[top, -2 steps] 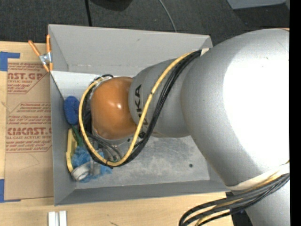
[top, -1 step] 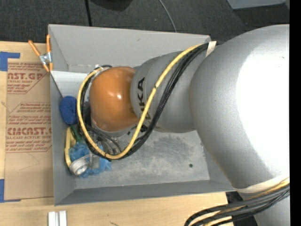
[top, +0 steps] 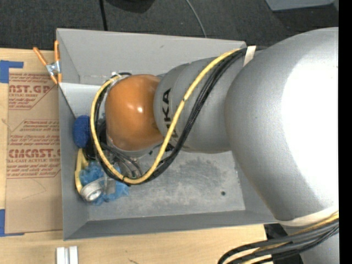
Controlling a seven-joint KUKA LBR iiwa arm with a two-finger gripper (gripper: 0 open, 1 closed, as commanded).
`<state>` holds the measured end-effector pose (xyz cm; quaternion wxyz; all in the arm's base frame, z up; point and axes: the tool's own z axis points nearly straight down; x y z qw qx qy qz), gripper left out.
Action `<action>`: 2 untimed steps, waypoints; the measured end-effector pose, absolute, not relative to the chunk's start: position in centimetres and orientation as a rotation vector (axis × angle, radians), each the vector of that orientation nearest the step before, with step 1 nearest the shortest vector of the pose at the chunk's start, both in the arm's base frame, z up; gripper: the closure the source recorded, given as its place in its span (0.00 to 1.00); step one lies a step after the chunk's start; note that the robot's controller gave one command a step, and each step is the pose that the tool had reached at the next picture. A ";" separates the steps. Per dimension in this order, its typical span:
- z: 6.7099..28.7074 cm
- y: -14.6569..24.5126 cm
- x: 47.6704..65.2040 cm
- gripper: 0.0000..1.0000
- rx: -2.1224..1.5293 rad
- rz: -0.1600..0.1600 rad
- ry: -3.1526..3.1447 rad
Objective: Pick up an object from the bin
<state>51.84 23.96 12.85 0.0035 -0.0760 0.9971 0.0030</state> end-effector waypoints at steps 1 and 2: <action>9.0 24.0 52.0 1.00 -0.185 0.004 3.137; 10.4 23.4 51.2 1.00 -0.170 0.008 3.130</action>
Offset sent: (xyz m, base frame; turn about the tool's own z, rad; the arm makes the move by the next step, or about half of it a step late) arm -0.0061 0.0017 0.0437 0.0651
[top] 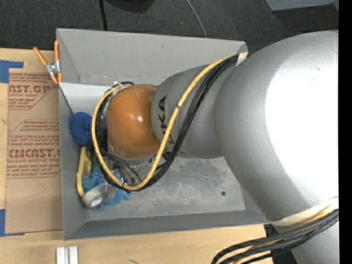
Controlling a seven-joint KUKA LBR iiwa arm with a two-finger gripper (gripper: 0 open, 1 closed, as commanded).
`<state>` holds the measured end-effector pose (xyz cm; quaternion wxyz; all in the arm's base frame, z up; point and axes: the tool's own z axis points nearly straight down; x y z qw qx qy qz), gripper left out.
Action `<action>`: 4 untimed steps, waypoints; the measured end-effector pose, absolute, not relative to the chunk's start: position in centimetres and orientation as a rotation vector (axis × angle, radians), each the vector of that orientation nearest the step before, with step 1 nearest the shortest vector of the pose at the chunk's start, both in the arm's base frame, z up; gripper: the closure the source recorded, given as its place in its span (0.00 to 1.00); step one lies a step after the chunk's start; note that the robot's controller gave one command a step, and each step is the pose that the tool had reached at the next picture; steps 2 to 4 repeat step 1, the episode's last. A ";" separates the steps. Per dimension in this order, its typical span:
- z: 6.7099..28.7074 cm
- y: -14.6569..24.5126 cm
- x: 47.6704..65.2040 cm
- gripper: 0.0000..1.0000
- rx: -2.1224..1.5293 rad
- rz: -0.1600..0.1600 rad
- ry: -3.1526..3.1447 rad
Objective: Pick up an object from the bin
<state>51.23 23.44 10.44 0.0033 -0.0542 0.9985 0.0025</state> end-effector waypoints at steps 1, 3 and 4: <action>8.7 24.1 52.4 1.00 -0.155 -0.001 3.139; 8.7 24.1 52.4 1.00 -0.155 -0.001 3.139; 8.7 24.1 52.4 1.00 -0.155 -0.001 3.139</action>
Offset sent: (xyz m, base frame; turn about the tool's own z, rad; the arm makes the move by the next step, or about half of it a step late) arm -0.0017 -0.0005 0.0482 0.0426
